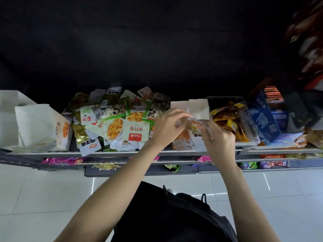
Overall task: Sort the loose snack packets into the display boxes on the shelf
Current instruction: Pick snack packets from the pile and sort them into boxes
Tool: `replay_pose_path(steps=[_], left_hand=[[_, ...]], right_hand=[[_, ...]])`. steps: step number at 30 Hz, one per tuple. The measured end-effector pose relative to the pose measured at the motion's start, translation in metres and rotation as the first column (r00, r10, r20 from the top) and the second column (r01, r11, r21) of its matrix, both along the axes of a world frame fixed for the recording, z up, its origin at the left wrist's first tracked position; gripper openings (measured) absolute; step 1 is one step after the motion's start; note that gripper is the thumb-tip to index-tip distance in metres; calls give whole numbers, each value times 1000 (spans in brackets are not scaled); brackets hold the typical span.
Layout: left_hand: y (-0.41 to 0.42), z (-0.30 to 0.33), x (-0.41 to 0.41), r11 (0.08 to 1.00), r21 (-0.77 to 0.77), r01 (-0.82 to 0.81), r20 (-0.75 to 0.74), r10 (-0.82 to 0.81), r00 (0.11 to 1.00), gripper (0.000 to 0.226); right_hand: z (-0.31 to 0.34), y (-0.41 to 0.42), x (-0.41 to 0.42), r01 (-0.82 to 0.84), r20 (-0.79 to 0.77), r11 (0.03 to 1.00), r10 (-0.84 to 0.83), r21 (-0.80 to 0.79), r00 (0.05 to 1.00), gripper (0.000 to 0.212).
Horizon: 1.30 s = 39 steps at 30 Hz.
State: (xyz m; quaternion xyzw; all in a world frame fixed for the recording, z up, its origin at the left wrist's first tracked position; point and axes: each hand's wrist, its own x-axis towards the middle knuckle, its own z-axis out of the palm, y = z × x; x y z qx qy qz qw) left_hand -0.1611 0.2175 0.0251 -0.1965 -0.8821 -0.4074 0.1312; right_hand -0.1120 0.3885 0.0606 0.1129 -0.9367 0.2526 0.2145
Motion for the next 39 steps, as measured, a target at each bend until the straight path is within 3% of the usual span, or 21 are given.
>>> replay_pose_path(steps=[5,8,11,14,18,20,23,27,31,36,39], left_hand=[[7,-30,-4,998,4,-55,31,55,998,36],[-1,-49,-1,997,-64,-51,113,58,992,26],[-8,-61,0,965,-262,-16,113,47,993,17],[-17,-62,5,886,-461,44,117,12,993,24],[-49,-56,19,880,-473,-26,63,63,996,41],[-70,-58,26,898,-421,-127,39,157,987,36],[-101,-64,36,885,-406,-226,61,273,960,38],[-126,-73,42,778,-594,-204,183,377,908,59],[-127,-71,39,737,-633,-238,106,387,916,30],[-127,-38,34,856,-387,-343,8,374,927,7],[-118,-7,27,907,-117,-404,192,420,887,11]], right_hand=[[-29,3,-10,-17,21,998,15,61,1000,21],[-49,-4,-21,-95,82,969,78,229,994,14],[-50,-16,-27,-174,163,887,114,427,980,39],[-48,-22,-26,-234,235,782,115,578,965,44],[-58,-18,-27,-360,395,690,116,628,911,40],[-63,-16,-30,-436,488,715,151,546,859,31],[-61,-17,-31,-488,602,739,140,465,786,39],[-41,-49,-22,-400,474,899,280,175,835,39],[-46,-96,-21,-273,542,962,235,-11,807,32],[-67,-112,-18,-137,640,972,230,-193,733,42],[-62,-123,-13,-125,582,949,277,-288,765,70]])
